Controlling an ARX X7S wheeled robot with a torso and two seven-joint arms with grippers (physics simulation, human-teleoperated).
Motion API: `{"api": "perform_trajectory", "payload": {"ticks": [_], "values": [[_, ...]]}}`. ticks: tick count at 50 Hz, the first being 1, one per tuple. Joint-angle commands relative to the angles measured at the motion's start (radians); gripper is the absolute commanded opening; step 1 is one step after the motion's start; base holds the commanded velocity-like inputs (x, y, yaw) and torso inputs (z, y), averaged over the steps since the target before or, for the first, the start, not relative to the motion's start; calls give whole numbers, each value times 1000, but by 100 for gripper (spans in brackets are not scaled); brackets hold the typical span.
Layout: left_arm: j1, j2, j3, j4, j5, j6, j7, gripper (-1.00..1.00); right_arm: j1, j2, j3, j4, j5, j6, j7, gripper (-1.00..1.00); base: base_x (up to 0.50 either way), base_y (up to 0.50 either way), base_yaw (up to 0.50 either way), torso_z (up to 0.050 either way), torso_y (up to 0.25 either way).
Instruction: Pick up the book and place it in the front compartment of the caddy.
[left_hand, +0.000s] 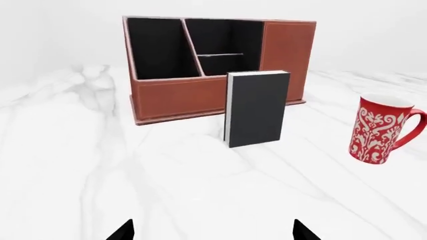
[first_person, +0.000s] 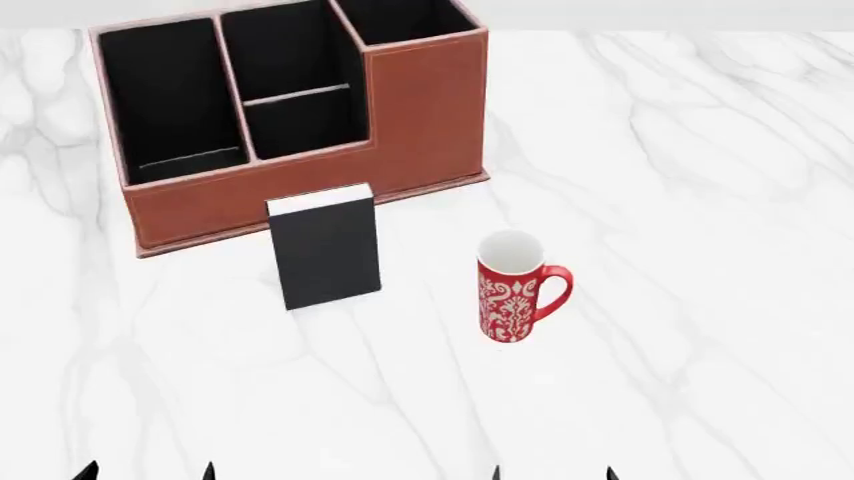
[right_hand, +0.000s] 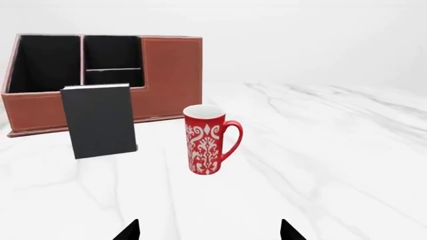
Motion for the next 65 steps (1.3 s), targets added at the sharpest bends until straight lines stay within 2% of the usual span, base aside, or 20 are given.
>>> {"api": "perform_trajectory", "payload": {"ticks": [1, 8, 14, 21, 26, 42, 65], "values": [[1, 2, -2, 7, 15, -6, 3, 100, -2, -3, 6, -34, 7, 18, -9, 100, 0, 0, 0, 0, 0], [-41, -26, -7, 142, 8, -117, -26, 100, 71, 43, 17, -193, 4, 140, 8, 100, 0, 0, 0, 0, 0], [-238, -73, -51, 349, -12, -323, -50, 100, 270, 121, 55, -460, 37, 407, -13, 100, 0, 0, 0, 0, 0], [-370, -107, -101, 556, -63, -515, -63, 100, 421, 167, 82, -646, 54, 607, -14, 100, 0, 0, 0, 0, 0], [-377, -110, -135, 634, -102, -574, -68, 100, 458, 171, 116, -730, 84, 666, -12, 100, 0, 0, 0, 0, 0], [-366, -117, -139, 643, -118, -570, -80, 100, 420, 186, 119, -741, 99, 622, -23, 100, 0, 25, 0, 0, 0], [-377, -135, -138, 627, -130, -562, -94, 100, 424, 190, 87, -710, 106, 601, -20, 100, 0, 498, 0, 0, 0]]}}
